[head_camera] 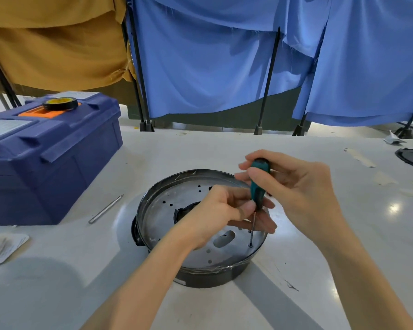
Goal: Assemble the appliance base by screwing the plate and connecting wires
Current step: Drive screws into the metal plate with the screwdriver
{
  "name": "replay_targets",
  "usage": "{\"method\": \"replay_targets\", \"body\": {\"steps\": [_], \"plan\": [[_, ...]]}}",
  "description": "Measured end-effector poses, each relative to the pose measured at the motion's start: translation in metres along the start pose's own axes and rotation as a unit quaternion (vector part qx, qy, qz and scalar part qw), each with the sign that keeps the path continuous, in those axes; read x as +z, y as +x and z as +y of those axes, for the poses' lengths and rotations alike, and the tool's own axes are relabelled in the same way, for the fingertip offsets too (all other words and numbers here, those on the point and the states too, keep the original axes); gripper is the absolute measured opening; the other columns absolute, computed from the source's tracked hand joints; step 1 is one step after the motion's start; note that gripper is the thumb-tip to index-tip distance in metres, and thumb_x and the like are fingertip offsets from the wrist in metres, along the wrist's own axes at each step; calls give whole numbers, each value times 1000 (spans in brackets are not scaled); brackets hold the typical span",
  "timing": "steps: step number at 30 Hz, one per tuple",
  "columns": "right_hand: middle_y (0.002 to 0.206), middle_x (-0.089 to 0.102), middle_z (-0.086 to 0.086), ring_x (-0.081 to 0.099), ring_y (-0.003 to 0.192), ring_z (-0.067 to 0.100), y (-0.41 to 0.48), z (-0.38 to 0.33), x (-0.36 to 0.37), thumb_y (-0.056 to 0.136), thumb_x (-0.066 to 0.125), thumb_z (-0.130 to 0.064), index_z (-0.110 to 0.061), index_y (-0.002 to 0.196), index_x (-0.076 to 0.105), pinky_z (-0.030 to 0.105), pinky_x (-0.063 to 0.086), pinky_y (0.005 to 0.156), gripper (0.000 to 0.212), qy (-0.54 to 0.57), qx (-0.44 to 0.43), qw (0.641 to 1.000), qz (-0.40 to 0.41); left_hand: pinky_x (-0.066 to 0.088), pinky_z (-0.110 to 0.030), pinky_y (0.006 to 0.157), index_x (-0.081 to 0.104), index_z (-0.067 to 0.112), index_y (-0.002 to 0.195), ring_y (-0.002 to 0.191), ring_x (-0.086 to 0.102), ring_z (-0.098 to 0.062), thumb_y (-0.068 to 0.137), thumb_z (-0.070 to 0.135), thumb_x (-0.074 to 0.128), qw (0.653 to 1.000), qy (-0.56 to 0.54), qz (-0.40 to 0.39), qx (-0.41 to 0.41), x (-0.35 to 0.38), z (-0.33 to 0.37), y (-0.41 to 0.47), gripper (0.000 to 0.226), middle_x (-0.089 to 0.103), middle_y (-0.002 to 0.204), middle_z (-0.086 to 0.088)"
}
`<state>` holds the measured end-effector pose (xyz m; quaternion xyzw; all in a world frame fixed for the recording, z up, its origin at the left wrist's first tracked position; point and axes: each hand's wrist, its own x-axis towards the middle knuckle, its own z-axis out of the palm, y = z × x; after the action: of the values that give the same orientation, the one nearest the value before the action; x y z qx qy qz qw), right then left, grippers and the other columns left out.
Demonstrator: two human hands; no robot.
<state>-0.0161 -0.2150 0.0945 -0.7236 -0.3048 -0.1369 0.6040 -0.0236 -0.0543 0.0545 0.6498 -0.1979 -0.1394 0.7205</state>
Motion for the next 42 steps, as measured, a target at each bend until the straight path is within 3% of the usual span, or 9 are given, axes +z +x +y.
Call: {"method": "replay_targets", "body": {"steps": [7,11,15,19,23,29,34,38,42], "plan": [[70,69,5,66,59,22,-7,13,40,86,75,-24,-6,89,72,39,58,63,19,-284,-79,898,326,54,-18,69,63,-1,115,72,72,-14,99,7,52,999,29,14,-22,11,2,9,21,74,83,-2],[82,75,-10,73,77,12,2,5,12,81,74,-39,-20,99,74,35,61,75,26,-111,7,985,129,55,-31,82,62,-7,107,84,72,-33,101,10,47,1000,27,-11,-8,4,3,5,23,71,88,-21],[104,75,-9,73,96,13,0,3,0,89,61,-27,-18,121,65,22,57,81,33,47,3,998,-46,54,-33,91,66,7,105,95,70,-33,102,14,48,999,14,-39,-15,3,1,0,20,74,90,-15],[78,74,-6,74,74,9,-9,6,19,85,73,-22,-15,89,71,22,59,69,9,-14,-39,993,112,57,-33,87,67,6,107,91,73,-30,94,12,61,1000,6,-2,-6,1,-1,0,15,75,94,-13],[71,69,0,72,67,20,-11,7,41,78,81,-34,-17,83,68,44,59,68,21,-73,-7,969,236,58,-36,86,67,0,106,88,73,-28,94,10,60,999,32,41,-7,2,-3,3,17,74,94,-13],[111,73,-5,74,93,18,1,2,11,89,62,-32,-18,125,63,28,59,80,38,73,10,997,-37,54,-46,93,68,8,103,93,71,-31,104,13,42,999,49,10,3,-3,-2,-1,26,73,94,-18],[76,72,-7,74,72,9,-4,8,18,87,69,-25,-17,89,70,25,60,68,8,-43,-42,990,129,57,-29,82,67,14,105,89,73,-24,98,18,56,1000,23,1,1,3,-2,0,13,76,92,-8],[61,64,3,65,54,21,-8,9,30,85,74,-34,-8,77,69,31,53,57,27,-239,-88,924,286,55,-20,75,66,4,109,82,74,-21,97,7,54,999,36,-5,3,7,-1,2,17,74,93,-18],[96,76,-7,73,91,12,-3,-3,8,90,65,-39,-19,103,72,31,60,79,25,-27,1,999,47,54,-32,91,67,6,106,93,72,-29,102,5,43,999,36,-19,-1,2,-1,-2,24,74,89,-16]]}}
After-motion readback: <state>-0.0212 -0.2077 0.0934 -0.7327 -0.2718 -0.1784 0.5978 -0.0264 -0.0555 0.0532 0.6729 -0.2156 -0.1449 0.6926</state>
